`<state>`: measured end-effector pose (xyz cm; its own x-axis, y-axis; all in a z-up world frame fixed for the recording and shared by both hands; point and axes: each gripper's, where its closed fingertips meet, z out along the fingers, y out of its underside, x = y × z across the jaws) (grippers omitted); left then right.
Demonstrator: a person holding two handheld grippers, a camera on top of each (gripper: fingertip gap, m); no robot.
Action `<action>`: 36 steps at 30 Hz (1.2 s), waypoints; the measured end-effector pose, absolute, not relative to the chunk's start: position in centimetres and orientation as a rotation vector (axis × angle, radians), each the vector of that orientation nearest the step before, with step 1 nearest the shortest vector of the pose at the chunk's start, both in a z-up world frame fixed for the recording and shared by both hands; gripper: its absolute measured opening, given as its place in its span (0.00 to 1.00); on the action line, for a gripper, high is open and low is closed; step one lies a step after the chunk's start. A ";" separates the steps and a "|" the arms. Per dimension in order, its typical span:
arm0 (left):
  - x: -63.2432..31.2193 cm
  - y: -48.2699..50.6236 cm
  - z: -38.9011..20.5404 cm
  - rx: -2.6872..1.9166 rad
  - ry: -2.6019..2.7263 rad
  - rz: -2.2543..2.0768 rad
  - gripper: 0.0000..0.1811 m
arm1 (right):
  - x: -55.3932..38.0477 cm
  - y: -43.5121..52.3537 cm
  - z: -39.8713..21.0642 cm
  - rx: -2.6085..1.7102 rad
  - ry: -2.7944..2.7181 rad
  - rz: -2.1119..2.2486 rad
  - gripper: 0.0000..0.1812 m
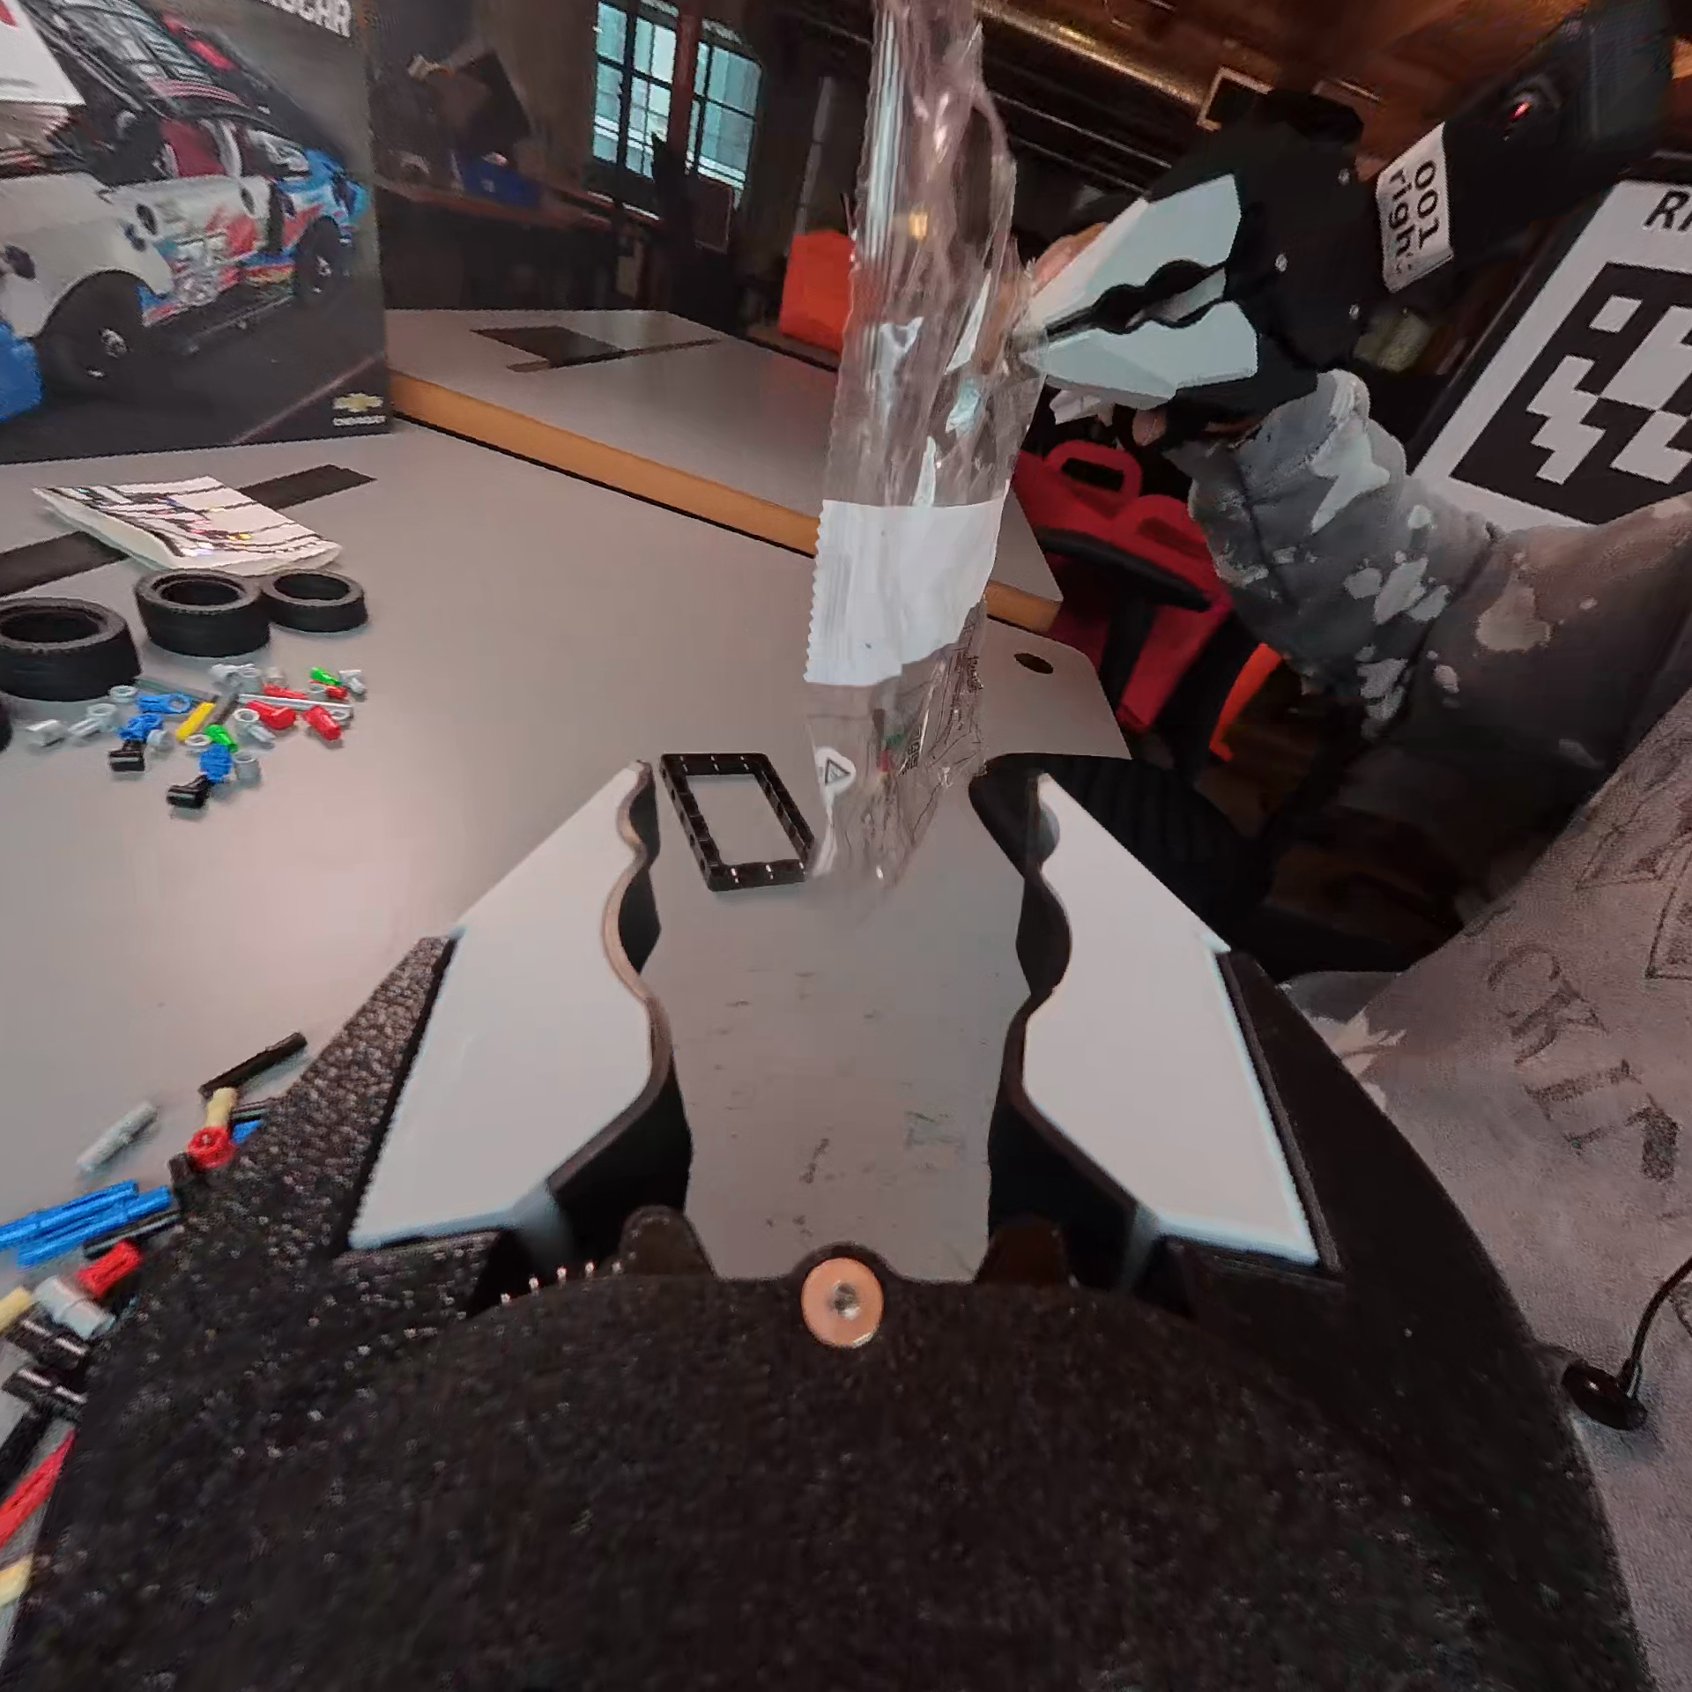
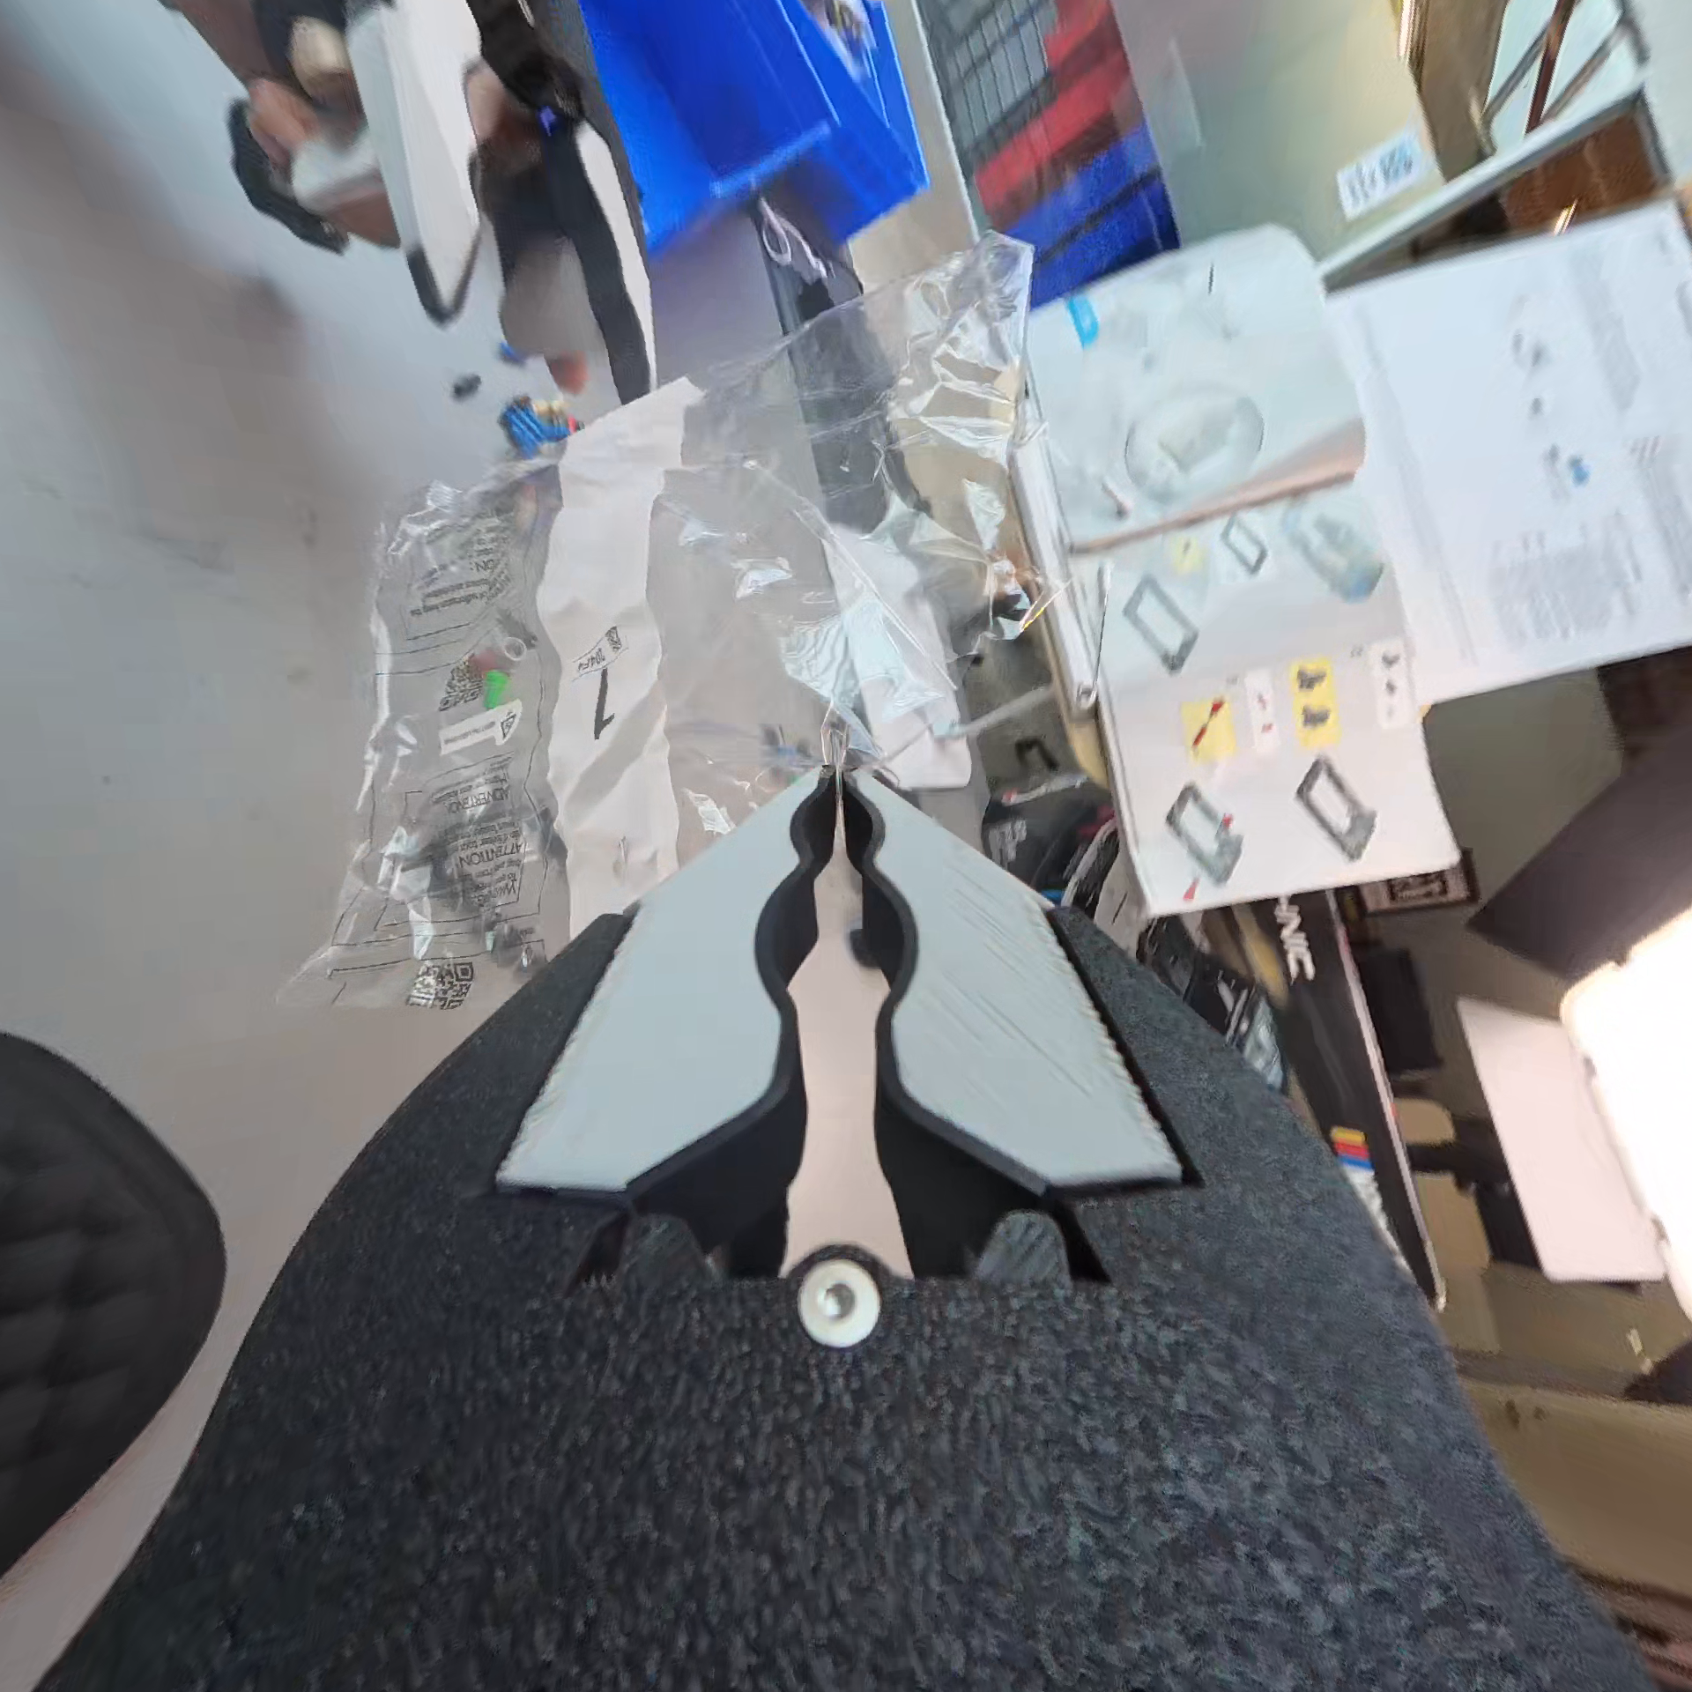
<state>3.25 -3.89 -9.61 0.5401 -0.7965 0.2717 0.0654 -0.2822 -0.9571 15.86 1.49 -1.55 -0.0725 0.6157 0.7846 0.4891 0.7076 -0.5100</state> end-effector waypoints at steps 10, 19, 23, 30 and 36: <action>2.5 -5.9 -13.5 -1.765 0.872 -0.601 0.03 | 10.1 -6.2 -4.4 -0.815 -1.856 0.470 0.01; 2.5 -5.8 -15.3 -1.796 0.951 -0.515 0.04 | 10.4 -7.5 -2.5 -1.012 -1.878 0.659 0.13; 2.9 -5.9 -15.6 -1.791 0.965 -0.496 0.03 | 9.3 -7.4 -3.1 -1.016 -1.920 0.505 0.25; 2.5 -5.5 -16.0 -1.830 0.918 -0.482 0.05 | 7.9 -6.7 -4.1 -0.932 -1.914 0.346 0.04; 2.4 -8.0 -11.9 -1.763 0.892 -0.815 0.26 | 9.0 -7.1 -5.2 -0.773 -2.008 0.187 0.00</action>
<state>2.40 -8.03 -11.86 0.5091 -0.8507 0.1312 -0.2075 -0.2692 -0.9405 8.99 -7.09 -5.17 -0.3561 0.5899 0.7247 0.4459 0.7888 -0.4230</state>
